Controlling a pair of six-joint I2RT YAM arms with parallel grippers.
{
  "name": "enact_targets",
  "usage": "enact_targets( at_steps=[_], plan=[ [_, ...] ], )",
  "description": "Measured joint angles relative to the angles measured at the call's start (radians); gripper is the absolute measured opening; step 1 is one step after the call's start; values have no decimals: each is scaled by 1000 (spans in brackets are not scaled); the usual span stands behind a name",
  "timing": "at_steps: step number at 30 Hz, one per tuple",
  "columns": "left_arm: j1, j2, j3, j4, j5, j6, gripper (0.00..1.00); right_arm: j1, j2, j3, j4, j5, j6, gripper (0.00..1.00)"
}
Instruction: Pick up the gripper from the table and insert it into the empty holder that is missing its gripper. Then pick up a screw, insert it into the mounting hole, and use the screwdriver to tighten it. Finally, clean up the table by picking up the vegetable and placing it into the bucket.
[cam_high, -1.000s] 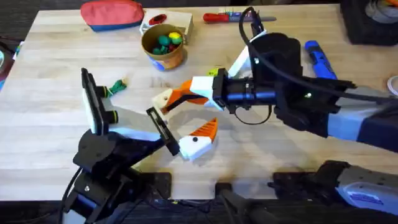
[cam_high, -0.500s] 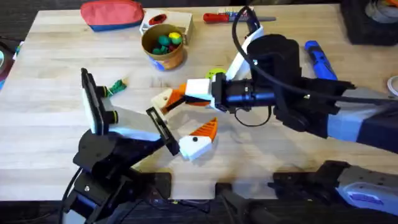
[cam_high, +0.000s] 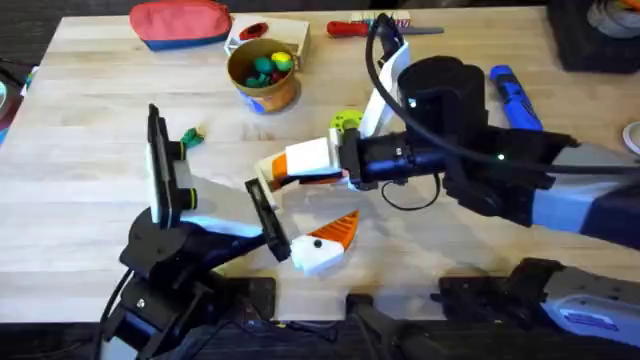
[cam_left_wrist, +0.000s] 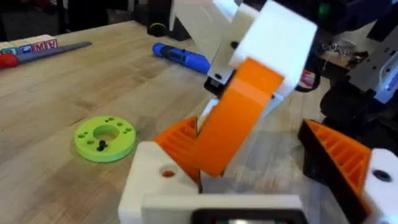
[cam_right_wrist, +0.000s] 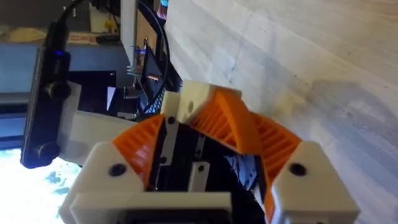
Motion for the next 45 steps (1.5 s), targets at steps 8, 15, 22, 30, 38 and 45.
enact_targets(
  at_steps=[8,15,22,30,38,45],
  plan=[
    [0,0,0,-1,14,3,987,-101,0,0,-5,-12,-85,990],
    [0,0,0,-1,14,3,986,-270,0,0,-7,-15,-277,991],
    [0,0,0,-1,16,3,986,-383,-1,43,-291,80,-642,991],
    [0,0,0,-1,16,3,986,-344,39,172,-401,339,-960,969],
    [0,0,0,-1,16,3,986,-258,307,386,-549,452,-1130,646],
    [0,0,0,-1,16,3,986,-211,422,486,-570,506,-1205,562]
  ],
)
